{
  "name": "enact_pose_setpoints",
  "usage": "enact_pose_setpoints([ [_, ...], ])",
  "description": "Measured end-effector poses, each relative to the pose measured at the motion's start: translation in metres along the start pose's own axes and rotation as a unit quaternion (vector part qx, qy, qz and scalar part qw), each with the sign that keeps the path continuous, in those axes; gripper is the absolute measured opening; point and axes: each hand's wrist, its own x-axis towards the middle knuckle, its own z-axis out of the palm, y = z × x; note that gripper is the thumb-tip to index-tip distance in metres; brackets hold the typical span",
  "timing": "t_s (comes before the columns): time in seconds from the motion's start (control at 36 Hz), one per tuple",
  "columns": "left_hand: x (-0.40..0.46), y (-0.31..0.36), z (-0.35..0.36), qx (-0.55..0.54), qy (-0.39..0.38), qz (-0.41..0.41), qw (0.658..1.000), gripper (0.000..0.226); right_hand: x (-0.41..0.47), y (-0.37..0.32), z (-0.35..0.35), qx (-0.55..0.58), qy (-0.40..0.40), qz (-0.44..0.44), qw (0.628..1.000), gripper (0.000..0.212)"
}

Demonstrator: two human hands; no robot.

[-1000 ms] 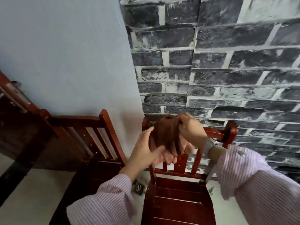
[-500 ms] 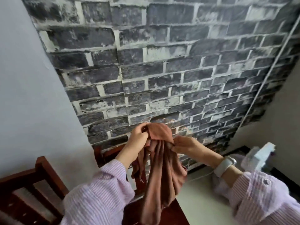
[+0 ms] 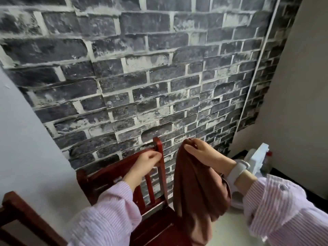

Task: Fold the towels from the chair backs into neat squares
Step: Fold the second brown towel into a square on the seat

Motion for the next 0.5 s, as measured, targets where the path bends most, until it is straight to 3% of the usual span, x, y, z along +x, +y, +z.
enact_pose_setpoints([
  [0.06,-0.008,-0.011,0.015,0.02,-0.051,-0.003,0.998,0.02,-0.002,-0.001,-0.002,0.146,-0.038,0.045,0.988,0.024],
  [0.11,-0.015,-0.02,0.029,0.007,-0.095,-0.004,0.995,0.028,-0.004,-0.002,-0.008,0.312,-0.091,0.083,0.942,0.034],
  [0.17,-0.018,-0.025,0.039,-0.055,-0.12,0.007,0.991,0.038,-0.004,-0.001,-0.015,0.356,-0.127,0.088,0.922,0.049],
  [0.22,-0.014,-0.028,0.045,-0.069,-0.118,0.033,0.99,0.051,-0.006,-0.002,-0.022,0.347,-0.142,0.084,0.923,0.055],
  [0.25,-0.01,-0.027,0.047,-0.071,-0.112,0.044,0.99,0.047,-0.007,-0.001,-0.026,0.346,-0.146,0.079,0.923,0.055],
  [0.31,-0.005,-0.022,0.053,-0.054,-0.073,0.063,0.994,0.014,-0.011,0.002,-0.032,0.348,-0.153,0.067,0.922,0.054],
  [0.36,0.002,-0.016,0.059,-0.009,-0.021,0.1,0.995,0.018,-0.015,0.007,-0.037,0.332,-0.126,0.059,0.933,0.05],
  [0.42,0.007,-0.012,0.061,0.032,0.015,0.121,0.992,0.019,-0.018,0.018,-0.043,0.266,-0.082,0.045,0.959,0.05],
  [0.5,0.012,-0.009,0.06,0.069,0.067,0.13,0.987,0.012,-0.024,0.036,-0.054,0.056,-0.046,0.038,0.997,0.052],
])
